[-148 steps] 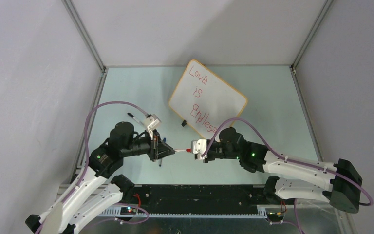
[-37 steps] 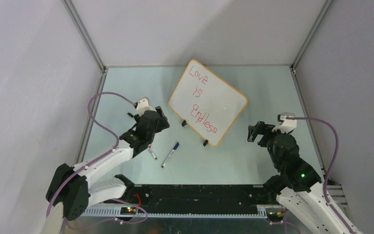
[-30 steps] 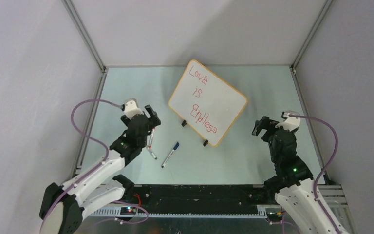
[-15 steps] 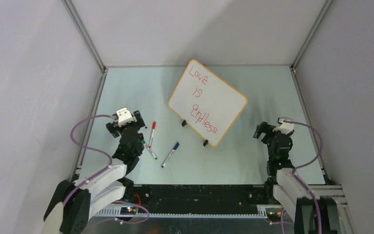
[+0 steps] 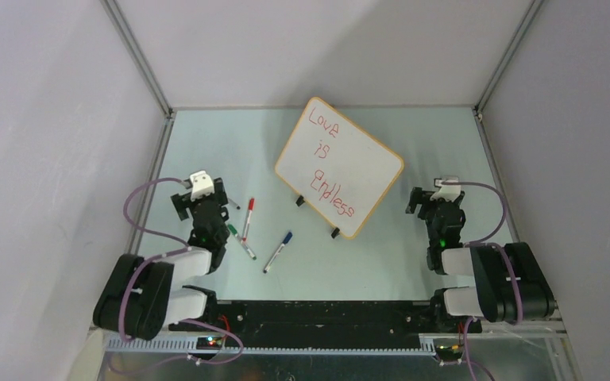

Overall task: Write a sentence on the whiteboard
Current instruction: Reset both arms

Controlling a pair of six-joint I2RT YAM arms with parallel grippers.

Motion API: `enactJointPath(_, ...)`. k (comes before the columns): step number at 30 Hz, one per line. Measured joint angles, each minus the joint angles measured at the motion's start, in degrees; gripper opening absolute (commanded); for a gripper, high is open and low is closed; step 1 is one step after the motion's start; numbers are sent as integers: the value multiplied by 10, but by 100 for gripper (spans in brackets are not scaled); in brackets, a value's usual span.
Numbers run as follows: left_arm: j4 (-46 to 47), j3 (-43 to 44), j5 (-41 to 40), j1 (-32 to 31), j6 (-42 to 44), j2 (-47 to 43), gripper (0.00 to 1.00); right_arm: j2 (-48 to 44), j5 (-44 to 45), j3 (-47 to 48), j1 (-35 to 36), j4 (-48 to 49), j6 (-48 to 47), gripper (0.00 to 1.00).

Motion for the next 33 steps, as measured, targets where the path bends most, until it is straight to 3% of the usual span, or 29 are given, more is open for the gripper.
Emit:
enactJointPath(1, 12, 2, 3, 2, 5, 20, 92, 12, 5, 5, -8, -1, 5, 86)
enactJointPath(4, 11, 2, 14, 7, 13, 48, 91, 22, 5, 17, -19, -6, 18, 98)
enactJointPath(6, 12, 4, 18, 12, 13, 48, 79, 22, 10, 21, -20, -6, 22, 99)
enactJointPath(8, -7, 18, 40, 27, 9, 48, 73, 22, 15, 23, -21, -6, 26, 99)
enactJointPath(13, -81, 95, 100, 80, -8, 59, 79, 22, 18, 23, -25, -8, 32, 99)
enactJointPath(20, -125, 107, 132, 87, -19, 61, 62, 22, 19, 27, -29, -12, 40, 99)
enactJointPath(24, -82, 60, 169, 89, -18, 43, 67, 22, 18, 27, -29, -13, 40, 99)
enactJointPath(27, 3, -19, 224, 107, -16, 41, 96, 22, 19, 27, -29, -13, 40, 99)
enactJointPath(33, 36, -31, 240, 116, -20, 49, 99, 22, 18, 27, -29, -15, 40, 99)
